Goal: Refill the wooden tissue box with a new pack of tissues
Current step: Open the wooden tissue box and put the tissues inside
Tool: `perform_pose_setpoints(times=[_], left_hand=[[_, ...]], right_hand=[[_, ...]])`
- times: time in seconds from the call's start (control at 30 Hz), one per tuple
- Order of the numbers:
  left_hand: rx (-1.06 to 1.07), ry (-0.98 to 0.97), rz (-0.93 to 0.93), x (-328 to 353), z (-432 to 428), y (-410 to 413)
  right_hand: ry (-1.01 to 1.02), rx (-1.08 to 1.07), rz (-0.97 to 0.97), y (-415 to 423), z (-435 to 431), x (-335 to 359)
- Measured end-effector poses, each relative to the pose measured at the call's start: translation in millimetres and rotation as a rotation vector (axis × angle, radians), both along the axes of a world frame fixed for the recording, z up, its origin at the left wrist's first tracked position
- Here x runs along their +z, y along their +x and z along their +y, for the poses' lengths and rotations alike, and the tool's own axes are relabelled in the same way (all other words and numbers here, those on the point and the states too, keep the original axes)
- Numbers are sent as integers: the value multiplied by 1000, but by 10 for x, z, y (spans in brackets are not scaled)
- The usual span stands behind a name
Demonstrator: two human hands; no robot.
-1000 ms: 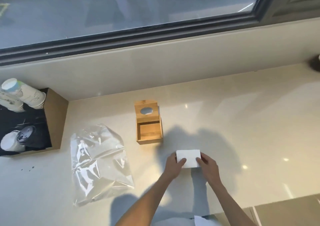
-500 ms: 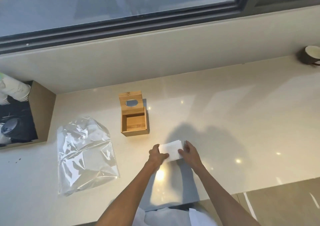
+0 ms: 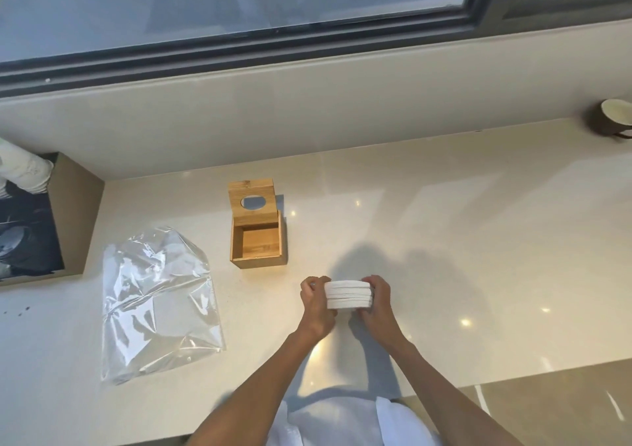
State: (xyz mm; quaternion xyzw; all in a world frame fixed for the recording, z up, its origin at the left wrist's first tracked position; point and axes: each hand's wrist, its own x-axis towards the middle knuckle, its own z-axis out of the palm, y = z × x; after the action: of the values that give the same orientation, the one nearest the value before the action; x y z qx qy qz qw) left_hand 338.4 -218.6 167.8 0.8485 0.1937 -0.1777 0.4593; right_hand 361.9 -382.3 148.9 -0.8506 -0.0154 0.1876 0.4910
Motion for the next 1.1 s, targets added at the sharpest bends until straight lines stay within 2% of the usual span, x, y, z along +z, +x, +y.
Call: perform_pose_setpoints(times=[0.1,0.2,0.53,0.67,0.77,0.83,0.93,1.03,1.1], left_hand=[[-49,-74,-3,-40,-75,-16],[-70,-57,-31,-101,-110,-22],[-14,-116,-156,-205,-76,-71],[83,-245,-153,-2,46,151],[277,-351,-57,153,163,540],[399,-360,52,130,256,827],[408,-326,218,43,298,1116],[345,-137,223,46,219,1196],[317,-10,177,20,160,1210]], right_hand=[[66,4,89,-9,-1,-79],[99,-22,152,-9,36,-117],[130,-50,153,15,68,-127],[171,-105,106,240,73,88],[189,-160,192,652,127,297],[93,-146,216,938,190,343],[-110,-110,278,1231,280,256],[-237,-95,296,1319,325,154],[-301,-128,240,1316,351,152]])
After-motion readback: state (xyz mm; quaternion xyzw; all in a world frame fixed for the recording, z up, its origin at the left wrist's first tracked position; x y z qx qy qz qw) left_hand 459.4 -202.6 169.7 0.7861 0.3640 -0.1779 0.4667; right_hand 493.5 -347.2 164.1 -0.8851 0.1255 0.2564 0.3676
